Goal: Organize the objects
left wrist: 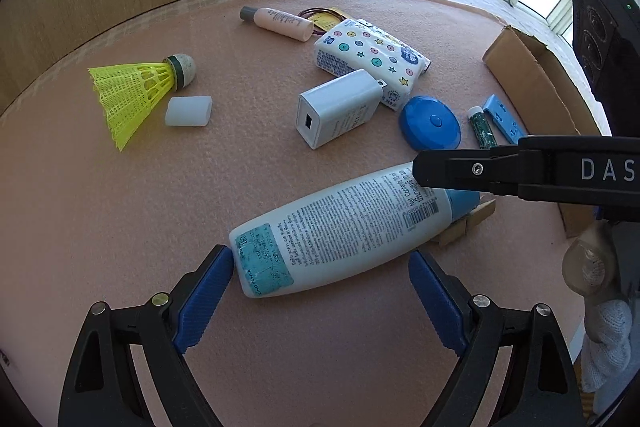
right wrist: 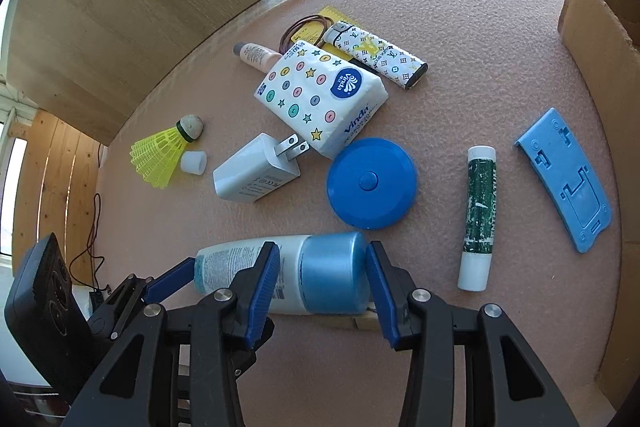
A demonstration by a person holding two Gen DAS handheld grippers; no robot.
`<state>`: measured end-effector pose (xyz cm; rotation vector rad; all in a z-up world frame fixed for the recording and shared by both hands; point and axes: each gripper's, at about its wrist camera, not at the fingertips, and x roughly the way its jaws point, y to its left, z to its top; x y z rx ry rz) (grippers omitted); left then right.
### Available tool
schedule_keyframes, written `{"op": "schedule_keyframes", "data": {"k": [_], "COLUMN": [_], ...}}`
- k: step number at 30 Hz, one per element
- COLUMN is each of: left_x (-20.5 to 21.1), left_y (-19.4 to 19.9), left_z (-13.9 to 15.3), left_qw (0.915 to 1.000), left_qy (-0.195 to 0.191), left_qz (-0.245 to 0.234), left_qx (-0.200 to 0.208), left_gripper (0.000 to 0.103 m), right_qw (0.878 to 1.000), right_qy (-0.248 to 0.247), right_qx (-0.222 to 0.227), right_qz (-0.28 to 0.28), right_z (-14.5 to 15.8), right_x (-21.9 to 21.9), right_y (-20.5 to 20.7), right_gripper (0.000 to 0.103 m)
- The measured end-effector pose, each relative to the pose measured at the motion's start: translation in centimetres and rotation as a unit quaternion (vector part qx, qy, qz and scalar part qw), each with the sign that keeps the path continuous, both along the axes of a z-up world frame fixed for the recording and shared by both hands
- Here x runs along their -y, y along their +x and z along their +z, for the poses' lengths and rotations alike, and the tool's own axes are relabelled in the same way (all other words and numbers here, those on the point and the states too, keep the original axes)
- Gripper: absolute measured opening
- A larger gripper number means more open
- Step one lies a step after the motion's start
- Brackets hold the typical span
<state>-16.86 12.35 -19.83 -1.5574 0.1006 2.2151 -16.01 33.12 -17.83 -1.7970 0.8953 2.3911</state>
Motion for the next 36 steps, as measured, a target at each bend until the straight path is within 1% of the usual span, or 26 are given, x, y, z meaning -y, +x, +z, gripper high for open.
{"op": "schedule_keyframes", "data": {"k": [5, 11, 13, 15, 19, 23, 28, 30, 32, 36], "left_x": [2.1, 3.8, 4.4, 5.0, 5.9, 5.0, 3.9, 3.5, 3.0, 2.3], "left_y": [2.7, 6.9, 7.8, 8.3, 7.6, 5.9, 4.5, 4.6, 5.1, 6.2], "left_z": [0.2, 0.7, 1.3, 2.3, 4.0, 4.3, 2.7, 2.0, 1.6, 1.1], "left_qw": [0.9999, 0.9997, 0.9997, 0.9998, 0.9996, 0.9992, 0.999, 0.9986, 0.9978, 0.9966], "left_qy": [-0.003, 0.011, 0.011, 0.007, 0.001, -0.02, -0.015, -0.02, -0.017, 0.006], "left_qz": [0.014, 0.013, 0.014, 0.019, 0.015, -0.013, -0.041, -0.05, -0.064, -0.077], "left_qx": [0.002, 0.018, 0.014, -0.002, -0.023, -0.033, -0.006, 0.003, 0.01, 0.028], "left_gripper": [0.091, 0.091, 0.088, 0.088, 0.088, 0.088, 0.088, 0.088, 0.086, 0.083], "right_qw": [1.0, 0.998, 0.997, 0.998, 0.999, 0.999, 0.999, 0.999, 0.999, 0.999], "right_qy": [-0.011, 0.004, 0.01, 0.022, 0.019, -0.012, -0.028, -0.033, -0.04, -0.048], "right_qx": [0.001, -0.001, -0.003, -0.012, -0.03, -0.031, -0.029, -0.028, -0.026, -0.019], "right_qz": [0.026, 0.064, 0.07, 0.059, 0.025, -0.002, 0.003, 0.004, 0.004, 0.007], "right_z": [-0.2, 0.1, 0.4, 1.1, 2.3, 2.4, 2.4, 2.3, 2.1, 1.4], "right_x": [2.3, 4.3, 4.5, 4.2, 3.2, 2.6, 3.2, 3.5, 3.8, 4.1], "right_y": [1.6, 2.9, 3.1, 3.7, 5.4, 7.2, 8.6, 8.9, 8.9, 8.4], "right_gripper": [0.041, 0.041, 0.041, 0.042, 0.047, 0.047, 0.047, 0.047, 0.047, 0.047]}}
